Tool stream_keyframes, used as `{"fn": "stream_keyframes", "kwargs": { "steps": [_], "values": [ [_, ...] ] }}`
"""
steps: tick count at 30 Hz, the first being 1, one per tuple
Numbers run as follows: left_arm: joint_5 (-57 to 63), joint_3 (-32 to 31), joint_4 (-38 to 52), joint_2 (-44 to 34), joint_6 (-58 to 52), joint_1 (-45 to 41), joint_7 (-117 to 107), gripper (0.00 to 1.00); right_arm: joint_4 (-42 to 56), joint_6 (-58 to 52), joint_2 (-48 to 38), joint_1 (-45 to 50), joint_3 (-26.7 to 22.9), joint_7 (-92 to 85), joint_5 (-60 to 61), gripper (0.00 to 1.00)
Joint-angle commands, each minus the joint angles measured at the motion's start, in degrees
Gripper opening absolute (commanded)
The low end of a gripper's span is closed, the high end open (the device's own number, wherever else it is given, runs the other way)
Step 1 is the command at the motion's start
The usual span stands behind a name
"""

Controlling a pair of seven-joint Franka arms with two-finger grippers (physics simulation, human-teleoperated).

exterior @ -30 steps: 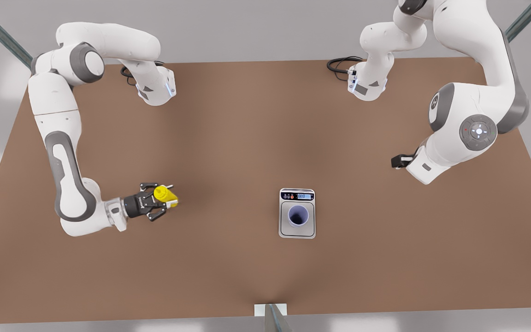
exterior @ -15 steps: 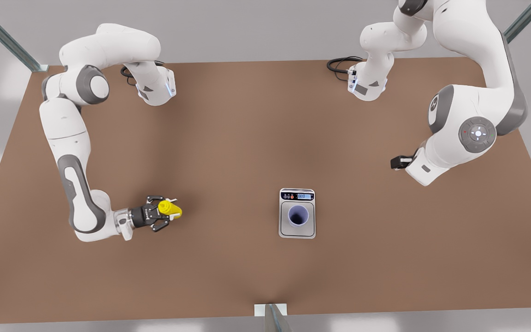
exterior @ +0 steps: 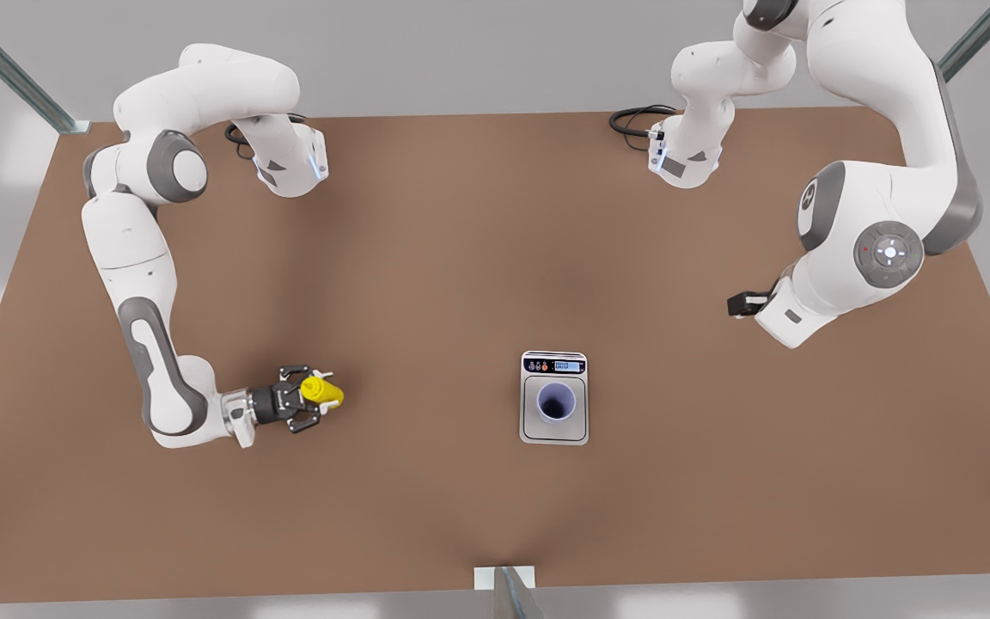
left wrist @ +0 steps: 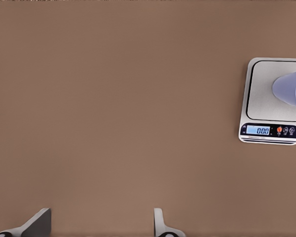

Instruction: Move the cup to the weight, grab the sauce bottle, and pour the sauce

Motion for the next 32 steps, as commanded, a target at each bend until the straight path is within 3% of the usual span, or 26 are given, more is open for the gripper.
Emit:
{"fn": "stream_keyframes", "kwargs": {
  "steps": [1,8,10,12,14,16,17,19,22,23,25,26,32],
  "values": [
    [0.01,0.00,0.00,0.00,0.09,0.00,0.00,1.00,0.00,0.05,0.00,-0.09,0.00,0.00,0.00,1.00],
    [0.01,0.00,0.00,0.00,0.09,0.00,-0.09,1.00,-0.09,-0.12,0.08,-0.97,0.00,0.18,-0.44,1.00],
    [0.01,0.00,0.00,0.08,0.09,0.00,0.00,1.00,-0.09,-0.47,0.08,-1.93,-2.01,-0.96,-1.76,1.00],
    [0.01,0.00,0.00,0.08,0.09,0.00,0.00,1.00,0.17,-3.02,0.00,-7.10,-3.60,-1.32,-6.31,1.00],
    [0.01,-0.09,0.00,0.08,0.09,0.00,0.00,1.00,8.77,-9.51,-0.70,-15.72,-3.60,0.96,-14.31,1.00],
    [0.01,0.00,0.00,0.08,0.09,0.00,-0.09,1.00,20.56,-16.55,-4.21,-15.74,-3.16,20.70,-19.16,1.00],
    [0.01,0.00,0.00,0.00,0.00,0.00,-0.09,1.00,20.92,-18.05,-11.33,-12.84,-3.07,35.67,-22.93,1.00],
    [-0.08,0.00,0.00,0.08,0.09,0.00,-0.09,1.00,20.92,-17.53,-26.54,0.16,-3.07,59.04,-33.83,1.00],
    [0.01,0.00,0.00,0.08,0.09,0.00,-0.09,1.00,20.92,-10.76,-31.56,21.88,-3.07,98.24,-52.73,1.00],
    [0.01,0.00,0.00,0.08,0.09,0.00,0.00,1.00,19.87,-7.34,-33.31,22.06,-4.13,110.02,-57.55,1.00],
    [0.01,0.00,0.00,0.08,0.09,0.00,-0.09,1.00,2.30,-4.08,-46.57,17.32,-4.48,142.82,-60.21,1.00],
    [0.01,0.00,0.00,0.08,0.18,0.00,-0.09,1.00,-2.79,-3.64,-50.96,14.78,-3.96,142.47,-59.77,1.00],
    [0.01,0.00,0.00,0.08,0.18,0.00,-0.09,1.00,-1.05,-4.69,-51.33,13.80,-4.13,137.55,-59.59,1.00]
  ]
}}
